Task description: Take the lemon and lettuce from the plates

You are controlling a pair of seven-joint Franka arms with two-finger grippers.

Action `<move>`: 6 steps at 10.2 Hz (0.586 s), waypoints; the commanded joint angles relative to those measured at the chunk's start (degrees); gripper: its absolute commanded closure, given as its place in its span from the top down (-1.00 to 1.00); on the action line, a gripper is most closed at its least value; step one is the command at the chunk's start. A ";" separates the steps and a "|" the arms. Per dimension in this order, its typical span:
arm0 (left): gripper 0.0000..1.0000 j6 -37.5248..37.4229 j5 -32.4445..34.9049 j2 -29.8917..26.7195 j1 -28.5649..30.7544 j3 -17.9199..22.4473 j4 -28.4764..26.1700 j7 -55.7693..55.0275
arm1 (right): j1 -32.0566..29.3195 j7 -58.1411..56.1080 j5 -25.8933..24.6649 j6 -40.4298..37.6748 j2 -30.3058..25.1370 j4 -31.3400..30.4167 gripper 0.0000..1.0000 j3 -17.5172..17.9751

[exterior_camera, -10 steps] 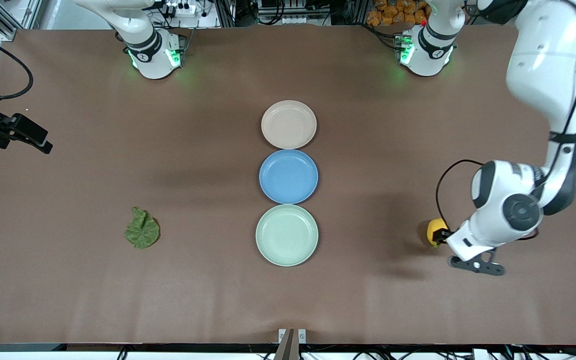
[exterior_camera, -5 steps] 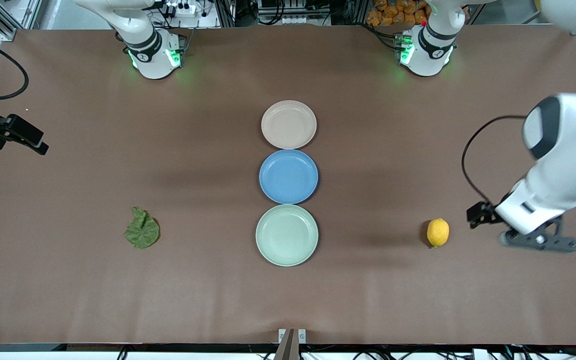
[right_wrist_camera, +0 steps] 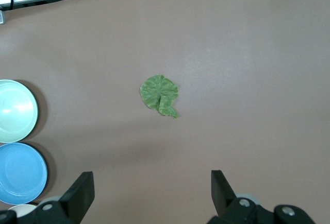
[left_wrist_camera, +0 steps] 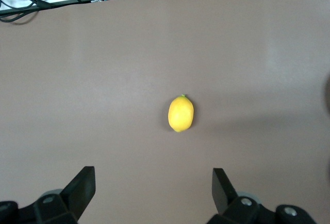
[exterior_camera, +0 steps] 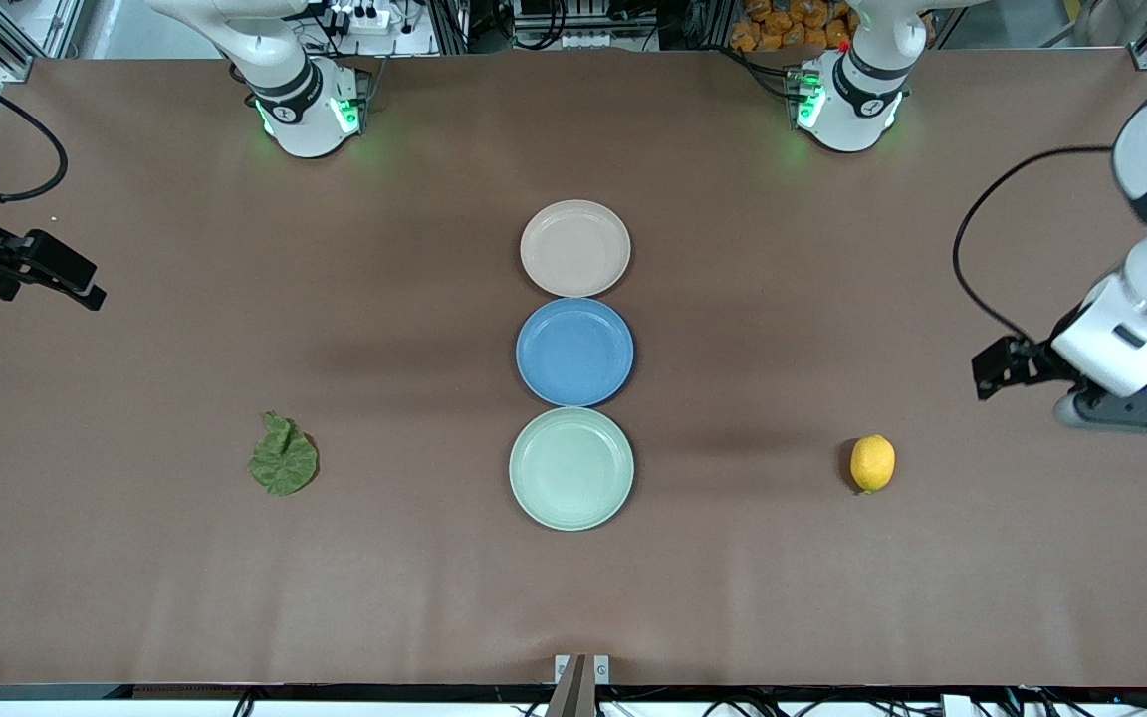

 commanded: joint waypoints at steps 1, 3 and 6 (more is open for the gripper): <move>1.00 -4.54 -4.76 -4.59 1.42 0.26 -2.04 -0.23 | 0.46 0.21 -0.66 -0.15 0.25 0.76 1.00 -0.21; 1.00 -5.53 -4.77 -5.48 1.59 0.26 -1.95 -0.06 | 0.46 -0.05 -0.66 -0.32 0.25 0.84 1.00 -0.30; 1.00 -6.76 -4.95 -8.46 2.74 0.26 -2.48 -0.32 | 0.46 -2.07 -0.75 -0.32 0.34 1.11 1.00 -0.38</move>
